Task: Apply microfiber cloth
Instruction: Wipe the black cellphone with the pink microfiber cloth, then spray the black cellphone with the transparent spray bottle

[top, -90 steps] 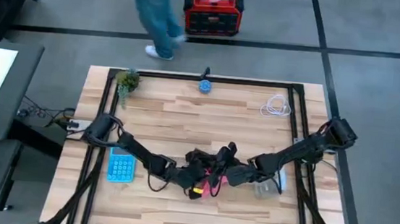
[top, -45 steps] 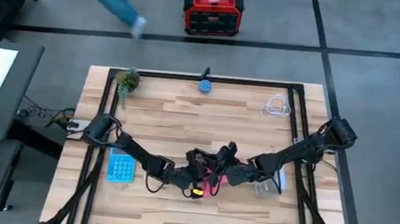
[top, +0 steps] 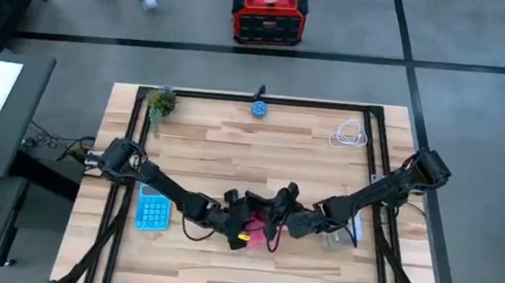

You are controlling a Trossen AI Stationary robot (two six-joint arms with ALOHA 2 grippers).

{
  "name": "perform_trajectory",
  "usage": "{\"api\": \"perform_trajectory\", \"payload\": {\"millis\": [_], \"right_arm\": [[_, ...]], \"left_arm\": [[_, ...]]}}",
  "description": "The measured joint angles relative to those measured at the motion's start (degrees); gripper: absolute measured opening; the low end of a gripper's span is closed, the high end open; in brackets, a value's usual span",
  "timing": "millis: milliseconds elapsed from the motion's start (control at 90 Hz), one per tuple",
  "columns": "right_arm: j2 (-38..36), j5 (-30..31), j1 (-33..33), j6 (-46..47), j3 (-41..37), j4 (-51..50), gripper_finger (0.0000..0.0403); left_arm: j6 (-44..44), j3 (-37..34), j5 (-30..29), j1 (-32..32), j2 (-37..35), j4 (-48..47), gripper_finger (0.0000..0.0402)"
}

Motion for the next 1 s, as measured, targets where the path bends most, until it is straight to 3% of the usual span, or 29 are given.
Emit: {"api": "perform_trajectory", "payload": {"millis": [156,244,467,622,756,878,1000], "right_arm": [[-0.02,0.27,0.00,-0.24,0.00,-0.50,0.0027],[-0.02,0.59,-0.02,-0.47,0.00,-0.74,0.0027],[-0.02,1.14,0.03,-2.19,-0.02,0.14,0.0027],[-0.03,1.24,0.28,-9.08,-0.04,7.54,0.0027],[0.69,-1.60,-1.34,-13.58,-0.04,13.13,0.0027],[5.14,-6.60,-3.72,-17.52,-0.11,21.97,0.0027],[11.17,-10.57,-5.65,-20.59,-0.07,32.31,0.0027]], "left_arm": [[-1.12,-0.35,-7.34,-3.12,-3.65,-13.32,0.0000],[-1.09,-0.39,-9.36,-4.04,-5.66,-16.19,0.0009],[-0.78,-0.39,-6.84,-5.94,-8.31,-20.77,0.0096],[-15.25,-0.31,-7.99,-8.49,-11.63,-40.92,0.0156],[-29.73,-0.41,-11.55,-11.55,-13.13,-55.00,0.0173],[-34.43,-2.86,-12.12,-12.65,-13.07,-54.65,0.0171],[-34.52,-8.11,-11.34,-12.81,-13.03,-44.93,0.0166]]}}
